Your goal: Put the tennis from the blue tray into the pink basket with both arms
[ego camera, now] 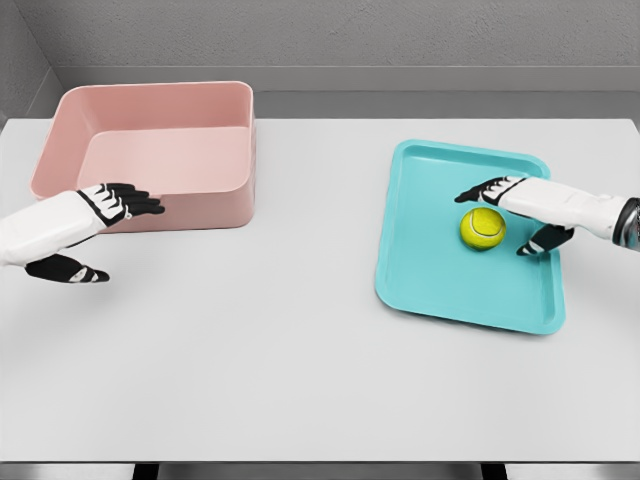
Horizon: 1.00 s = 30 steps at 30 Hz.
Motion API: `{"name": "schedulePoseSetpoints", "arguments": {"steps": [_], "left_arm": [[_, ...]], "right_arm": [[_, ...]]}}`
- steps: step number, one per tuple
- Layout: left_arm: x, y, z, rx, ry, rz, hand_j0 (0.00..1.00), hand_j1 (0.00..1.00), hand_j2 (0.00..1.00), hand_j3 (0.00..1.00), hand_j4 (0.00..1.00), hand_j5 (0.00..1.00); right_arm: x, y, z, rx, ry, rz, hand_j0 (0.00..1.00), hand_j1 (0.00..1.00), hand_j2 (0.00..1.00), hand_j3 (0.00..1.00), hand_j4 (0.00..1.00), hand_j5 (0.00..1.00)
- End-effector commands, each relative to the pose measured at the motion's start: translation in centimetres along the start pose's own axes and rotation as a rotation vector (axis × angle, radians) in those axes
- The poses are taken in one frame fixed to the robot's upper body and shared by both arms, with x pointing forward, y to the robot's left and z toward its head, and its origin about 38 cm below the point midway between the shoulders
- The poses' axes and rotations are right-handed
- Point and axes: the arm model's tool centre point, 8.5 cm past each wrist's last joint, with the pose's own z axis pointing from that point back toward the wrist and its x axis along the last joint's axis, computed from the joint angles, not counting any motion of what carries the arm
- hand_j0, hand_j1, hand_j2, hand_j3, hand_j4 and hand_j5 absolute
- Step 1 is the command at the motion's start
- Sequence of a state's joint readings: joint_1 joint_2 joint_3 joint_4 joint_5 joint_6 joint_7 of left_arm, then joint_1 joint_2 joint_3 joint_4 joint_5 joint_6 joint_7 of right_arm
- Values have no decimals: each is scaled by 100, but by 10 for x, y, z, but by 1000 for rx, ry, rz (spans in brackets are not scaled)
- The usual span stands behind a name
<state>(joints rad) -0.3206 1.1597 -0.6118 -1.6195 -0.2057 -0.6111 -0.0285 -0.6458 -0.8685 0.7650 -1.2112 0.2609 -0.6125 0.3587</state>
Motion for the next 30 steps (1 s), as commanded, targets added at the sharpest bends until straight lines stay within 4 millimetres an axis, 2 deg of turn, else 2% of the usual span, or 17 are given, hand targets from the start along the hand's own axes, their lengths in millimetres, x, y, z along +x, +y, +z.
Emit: {"name": "schedulePoseSetpoints", "arguments": {"steps": [1,4,10,15,30], "left_arm": [[2,2,-1,6,-5,3,100,100,100,100,100,100],[2,2,0,4,-6,0,100,100,100,100,100,100],[2,1,0,3,-5,1,100,100,100,100,100,100],[3,1,-1,3,-11,2,100,100,100,100,100,100],[4,-4,0,-4,-8,12,100,100,100,100,100,100]], "right_arm": [[3,2,-5,17,-11,-7,100,100,100,100,100,100],[7,1,-12,19,-25,1,100,100,100,100,100,100],[-2,-7,-13,4,1,-4,100,100,100,100,100,100],[2,-2,-21,25,-15,-12,100,100,100,100,100,100],[2,1,-21,39,-12,-16,100,100,100,100,100,100]]}}
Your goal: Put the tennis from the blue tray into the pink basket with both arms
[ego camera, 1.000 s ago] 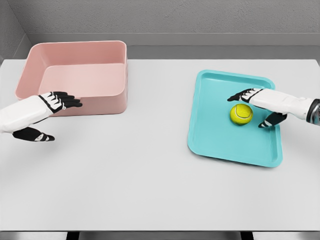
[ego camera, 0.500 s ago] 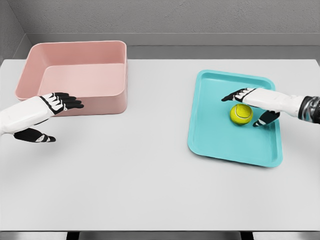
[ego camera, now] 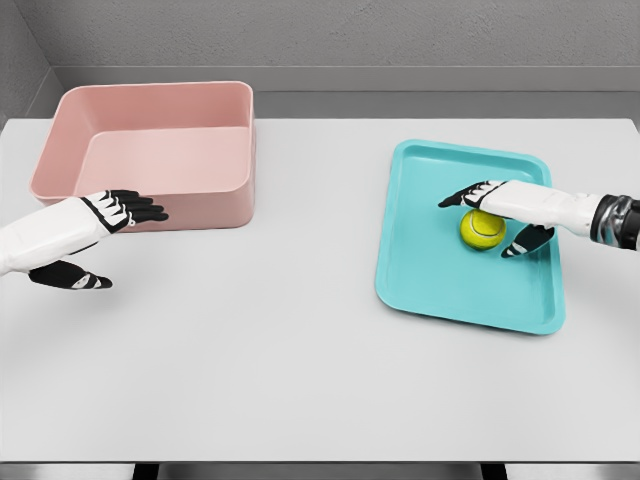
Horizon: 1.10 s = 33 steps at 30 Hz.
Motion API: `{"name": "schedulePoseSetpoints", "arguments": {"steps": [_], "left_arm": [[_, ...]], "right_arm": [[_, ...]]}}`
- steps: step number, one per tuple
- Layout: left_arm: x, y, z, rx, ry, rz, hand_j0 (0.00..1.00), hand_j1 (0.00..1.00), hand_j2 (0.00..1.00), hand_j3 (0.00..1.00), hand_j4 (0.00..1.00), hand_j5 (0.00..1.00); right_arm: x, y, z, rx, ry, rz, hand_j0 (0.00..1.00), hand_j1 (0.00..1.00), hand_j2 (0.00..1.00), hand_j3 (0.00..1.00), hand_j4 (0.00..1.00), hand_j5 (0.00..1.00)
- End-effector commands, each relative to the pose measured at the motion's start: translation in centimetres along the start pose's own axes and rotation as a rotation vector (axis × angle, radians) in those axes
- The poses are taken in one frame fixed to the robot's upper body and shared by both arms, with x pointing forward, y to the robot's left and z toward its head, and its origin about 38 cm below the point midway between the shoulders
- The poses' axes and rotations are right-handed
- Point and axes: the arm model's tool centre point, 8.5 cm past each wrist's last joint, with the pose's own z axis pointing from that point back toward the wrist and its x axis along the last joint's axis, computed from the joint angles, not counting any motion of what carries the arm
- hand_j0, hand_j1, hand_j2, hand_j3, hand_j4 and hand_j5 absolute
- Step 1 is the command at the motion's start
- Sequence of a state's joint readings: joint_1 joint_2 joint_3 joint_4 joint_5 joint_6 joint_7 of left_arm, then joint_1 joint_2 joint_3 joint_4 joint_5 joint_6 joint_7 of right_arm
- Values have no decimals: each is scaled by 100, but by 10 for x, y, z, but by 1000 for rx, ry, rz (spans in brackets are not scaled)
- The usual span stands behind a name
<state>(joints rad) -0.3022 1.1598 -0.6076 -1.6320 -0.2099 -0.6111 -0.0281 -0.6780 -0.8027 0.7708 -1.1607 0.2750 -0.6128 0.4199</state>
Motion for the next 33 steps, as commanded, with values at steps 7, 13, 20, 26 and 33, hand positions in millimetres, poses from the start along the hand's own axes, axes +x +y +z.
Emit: {"name": "schedulePoseSetpoints", "arguments": {"steps": [7,13,20,26,33], "left_arm": [[0,1,0,3,1,4,100,100,100,100,100,100],[0,0,0,3,0,6,100,100,100,100,100,100],[0,0,0,2,0,5,100,100,100,100,100,100],[0,0,0,2,1,5,100,100,100,100,100,100],[0,0,0,2,1,5,100,100,100,100,100,100]], "right_arm": [[-4,1,2,-2,12,-12,100,100,100,100,100,100],[-4,1,2,8,16,-3,87,87,87,87,87,87],[-6,2,2,15,23,5,72,72,72,72,72,72],[-6,4,2,20,24,5,67,67,67,67,67,67],[-6,4,2,20,24,5,61,61,61,61,61,61]]}}
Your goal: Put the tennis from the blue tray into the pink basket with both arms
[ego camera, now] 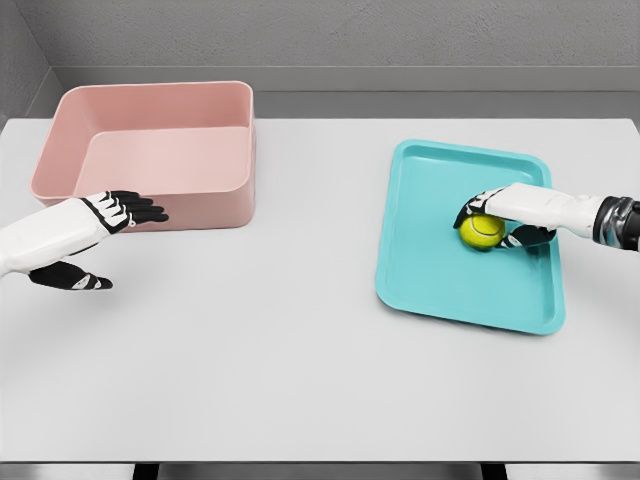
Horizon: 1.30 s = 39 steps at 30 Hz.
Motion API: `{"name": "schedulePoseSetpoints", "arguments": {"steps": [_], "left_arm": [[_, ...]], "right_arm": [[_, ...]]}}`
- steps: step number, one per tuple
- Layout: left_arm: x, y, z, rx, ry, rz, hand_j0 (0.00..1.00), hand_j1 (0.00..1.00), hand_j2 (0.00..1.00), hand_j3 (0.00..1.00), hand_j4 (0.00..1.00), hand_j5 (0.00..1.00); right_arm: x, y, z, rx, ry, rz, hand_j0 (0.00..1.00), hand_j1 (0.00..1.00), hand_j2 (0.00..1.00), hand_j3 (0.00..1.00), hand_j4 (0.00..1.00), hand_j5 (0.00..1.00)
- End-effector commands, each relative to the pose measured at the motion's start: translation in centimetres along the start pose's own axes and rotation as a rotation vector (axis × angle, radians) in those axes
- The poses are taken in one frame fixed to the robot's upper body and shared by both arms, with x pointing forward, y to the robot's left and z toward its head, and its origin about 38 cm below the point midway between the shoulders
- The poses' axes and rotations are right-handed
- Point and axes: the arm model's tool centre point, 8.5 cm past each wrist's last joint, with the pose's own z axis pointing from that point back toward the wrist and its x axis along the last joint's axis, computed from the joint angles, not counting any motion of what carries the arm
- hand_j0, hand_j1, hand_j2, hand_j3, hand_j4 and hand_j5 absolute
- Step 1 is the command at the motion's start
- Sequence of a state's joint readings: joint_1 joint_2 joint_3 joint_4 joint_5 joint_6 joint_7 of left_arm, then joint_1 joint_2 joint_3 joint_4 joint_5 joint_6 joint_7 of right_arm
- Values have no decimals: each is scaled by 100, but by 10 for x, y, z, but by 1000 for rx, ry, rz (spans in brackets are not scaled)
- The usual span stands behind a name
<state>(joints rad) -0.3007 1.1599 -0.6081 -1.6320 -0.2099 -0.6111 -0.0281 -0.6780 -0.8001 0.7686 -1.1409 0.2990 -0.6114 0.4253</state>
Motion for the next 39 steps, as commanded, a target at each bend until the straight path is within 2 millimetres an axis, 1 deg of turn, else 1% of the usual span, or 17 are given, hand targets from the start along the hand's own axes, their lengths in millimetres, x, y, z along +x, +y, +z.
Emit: {"name": "schedulePoseSetpoints", "arguments": {"steps": [1,2,3,7,10,11,16,18,21,35,39], "left_arm": [[0,1,1,3,2,3,100,100,100,100,100,100],[0,1,1,3,2,4,100,100,100,100,100,100],[0,1,1,3,2,4,100,100,100,100,100,100],[1,1,1,2,-2,6,100,100,100,100,100,100],[0,4,5,-7,4,-4,100,100,100,100,100,100],[1,4,4,-8,2,-5,100,100,100,100,100,100],[2,3,4,-6,-1,-3,100,100,100,100,100,100],[2,4,3,-5,-2,-6,100,100,100,100,100,100],[3,4,3,-4,-6,-5,100,100,100,100,100,100],[4,4,3,-3,-9,-4,100,100,100,100,100,100],[4,4,3,-3,-9,-4,100,100,100,100,100,100]], "right_arm": [[0,0,0,-2,1,-3,61,61,61,61,61,61],[-1,0,1,0,4,-3,58,58,58,58,58,58],[2,1,-4,-3,-6,-7,57,57,57,57,57,57],[1,1,-4,-4,-4,-9,56,56,56,56,56,56],[3,-3,-4,-15,-11,-4,56,56,56,56,56,56],[3,-3,-4,-17,-12,-3,53,53,53,53,53,53],[5,-12,-2,-38,-19,6,53,53,53,53,53,53],[5,-12,-1,-40,-18,7,51,51,51,51,51,51],[4,-20,0,-54,-16,15,50,50,50,50,50,50],[9,-27,-1,-66,-30,28,49,49,49,49,49,49],[16,-40,-3,-86,-51,52,49,49,49,49,49,49]]}}
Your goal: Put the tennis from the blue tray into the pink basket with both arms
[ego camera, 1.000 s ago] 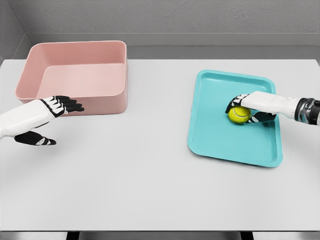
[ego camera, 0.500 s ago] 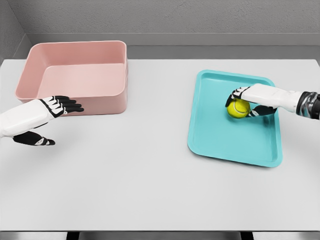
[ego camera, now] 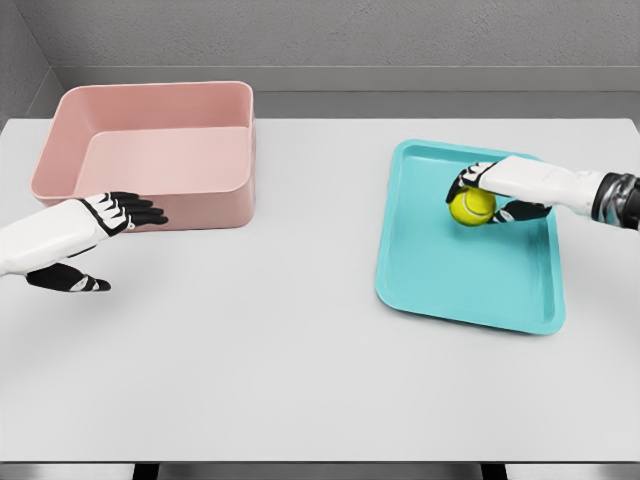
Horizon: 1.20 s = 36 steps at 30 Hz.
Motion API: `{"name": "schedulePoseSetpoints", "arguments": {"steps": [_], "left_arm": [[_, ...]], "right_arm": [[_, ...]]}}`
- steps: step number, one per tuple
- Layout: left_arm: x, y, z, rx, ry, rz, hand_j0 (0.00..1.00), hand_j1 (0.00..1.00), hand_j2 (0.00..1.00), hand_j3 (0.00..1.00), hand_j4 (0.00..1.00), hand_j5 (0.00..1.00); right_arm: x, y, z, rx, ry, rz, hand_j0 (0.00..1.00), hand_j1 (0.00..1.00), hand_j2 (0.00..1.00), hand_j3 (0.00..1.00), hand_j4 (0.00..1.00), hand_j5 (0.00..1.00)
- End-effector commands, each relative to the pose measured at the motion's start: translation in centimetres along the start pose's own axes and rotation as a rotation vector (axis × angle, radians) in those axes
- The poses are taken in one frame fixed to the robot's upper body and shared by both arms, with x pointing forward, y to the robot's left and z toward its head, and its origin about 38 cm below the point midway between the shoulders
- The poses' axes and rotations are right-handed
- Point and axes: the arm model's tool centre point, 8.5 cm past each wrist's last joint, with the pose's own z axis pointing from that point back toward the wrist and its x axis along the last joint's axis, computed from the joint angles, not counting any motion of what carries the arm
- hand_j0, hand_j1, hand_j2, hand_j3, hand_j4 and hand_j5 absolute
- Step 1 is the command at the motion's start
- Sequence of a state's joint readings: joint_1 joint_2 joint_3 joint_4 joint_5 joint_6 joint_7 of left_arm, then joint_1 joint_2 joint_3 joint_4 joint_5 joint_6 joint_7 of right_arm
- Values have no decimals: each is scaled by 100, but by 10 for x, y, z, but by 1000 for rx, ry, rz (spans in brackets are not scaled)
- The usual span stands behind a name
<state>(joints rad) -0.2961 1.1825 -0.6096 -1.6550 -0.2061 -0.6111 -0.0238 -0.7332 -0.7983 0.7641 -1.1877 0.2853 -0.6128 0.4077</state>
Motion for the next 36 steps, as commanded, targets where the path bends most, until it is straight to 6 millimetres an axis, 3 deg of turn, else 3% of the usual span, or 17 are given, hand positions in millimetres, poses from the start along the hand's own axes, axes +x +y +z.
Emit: {"name": "schedulePoseSetpoints", "arguments": {"steps": [1,26,36], "left_arm": [[0,1,0,4,1,4,100,100,100,100,100,100],[0,1,0,5,0,5,100,100,100,100,100,100],[2,1,-1,4,-6,4,100,100,100,100,100,100]], "right_arm": [[5,-3,-2,-9,-16,2,49,49,49,49,49,49],[43,-24,-33,-55,-137,49,49,49,49,49,49,49],[64,-26,-59,-60,-204,48,49,49,49,49,49,49]]}}
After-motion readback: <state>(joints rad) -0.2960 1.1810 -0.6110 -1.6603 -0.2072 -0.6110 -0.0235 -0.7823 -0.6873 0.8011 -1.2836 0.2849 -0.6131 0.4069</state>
